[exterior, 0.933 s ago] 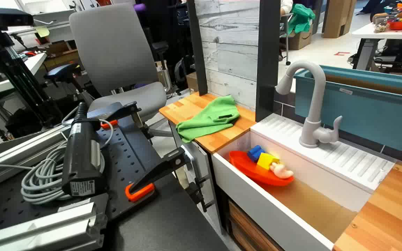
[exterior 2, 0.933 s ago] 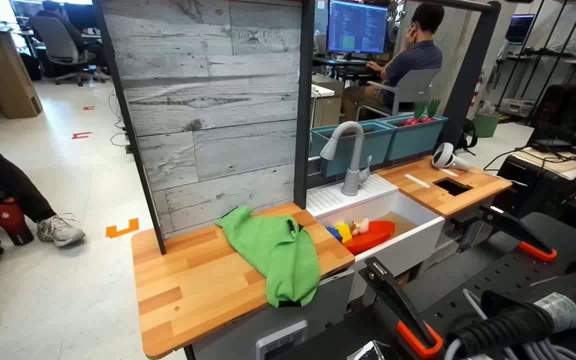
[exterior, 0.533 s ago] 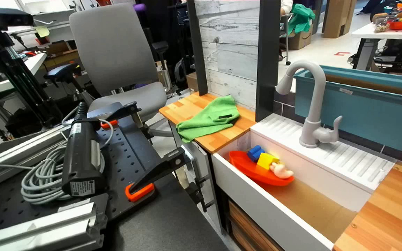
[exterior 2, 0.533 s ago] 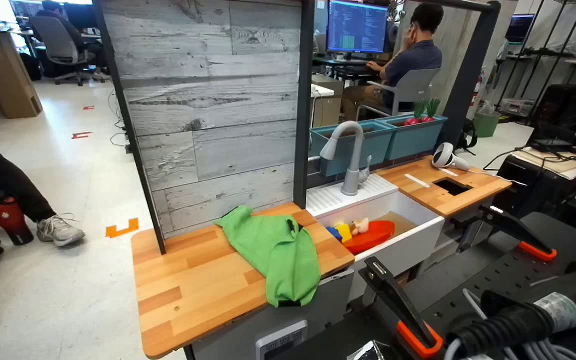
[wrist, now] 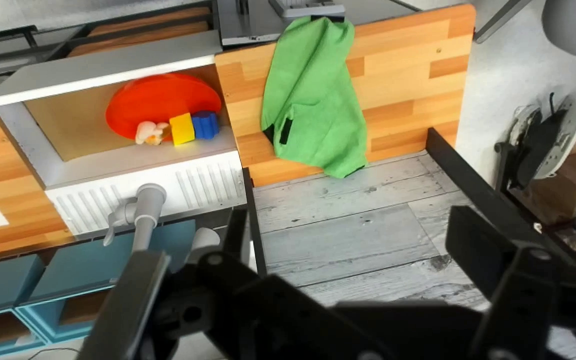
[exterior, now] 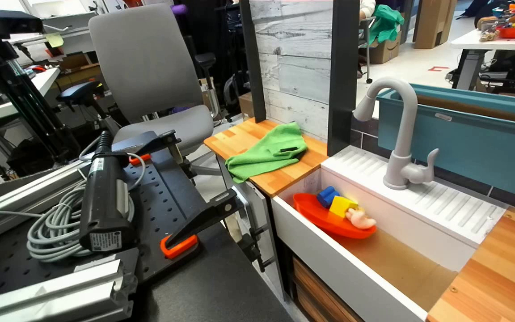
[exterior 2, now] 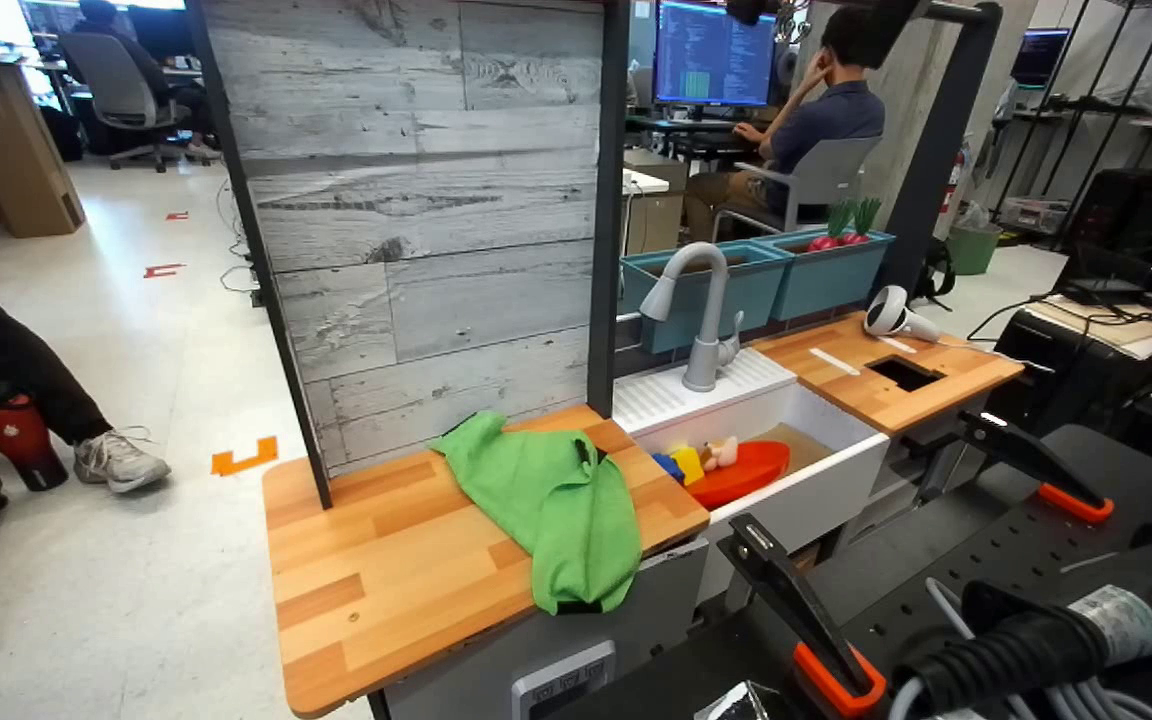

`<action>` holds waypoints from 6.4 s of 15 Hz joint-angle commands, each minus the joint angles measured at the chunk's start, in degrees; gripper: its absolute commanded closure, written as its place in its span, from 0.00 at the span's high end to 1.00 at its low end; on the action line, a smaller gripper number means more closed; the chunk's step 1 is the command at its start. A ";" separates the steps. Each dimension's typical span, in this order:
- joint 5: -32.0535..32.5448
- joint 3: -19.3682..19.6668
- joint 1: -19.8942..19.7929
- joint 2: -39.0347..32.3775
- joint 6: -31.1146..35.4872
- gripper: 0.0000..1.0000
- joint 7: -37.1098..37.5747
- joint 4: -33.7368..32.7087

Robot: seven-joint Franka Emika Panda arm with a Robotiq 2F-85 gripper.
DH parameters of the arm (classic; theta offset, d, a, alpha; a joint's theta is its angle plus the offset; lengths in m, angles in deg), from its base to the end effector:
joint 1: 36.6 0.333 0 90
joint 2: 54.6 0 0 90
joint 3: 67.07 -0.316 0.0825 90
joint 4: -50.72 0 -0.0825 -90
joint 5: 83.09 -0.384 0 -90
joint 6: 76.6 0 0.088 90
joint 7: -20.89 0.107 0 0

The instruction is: Slide the green cloth slightly to the left

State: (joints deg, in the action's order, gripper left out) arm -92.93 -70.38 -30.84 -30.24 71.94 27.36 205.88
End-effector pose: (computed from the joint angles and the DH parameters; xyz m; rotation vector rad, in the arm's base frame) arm 0.4012 0.0600 0.3909 -2.9781 0.1321 -0.4437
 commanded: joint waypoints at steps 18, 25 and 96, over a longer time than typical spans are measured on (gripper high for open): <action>8.09 6.60 2.26 -58.07 11.32 1.00 15.28 -31.64; 6.16 6.20 1.03 -55.33 10.29 1.00 14.05 -29.32; 10.71 7.38 25.12 -92.63 2.28 1.00 19.50 -67.91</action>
State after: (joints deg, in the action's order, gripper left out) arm -83.45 -63.07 -6.45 -121.29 75.18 46.03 139.57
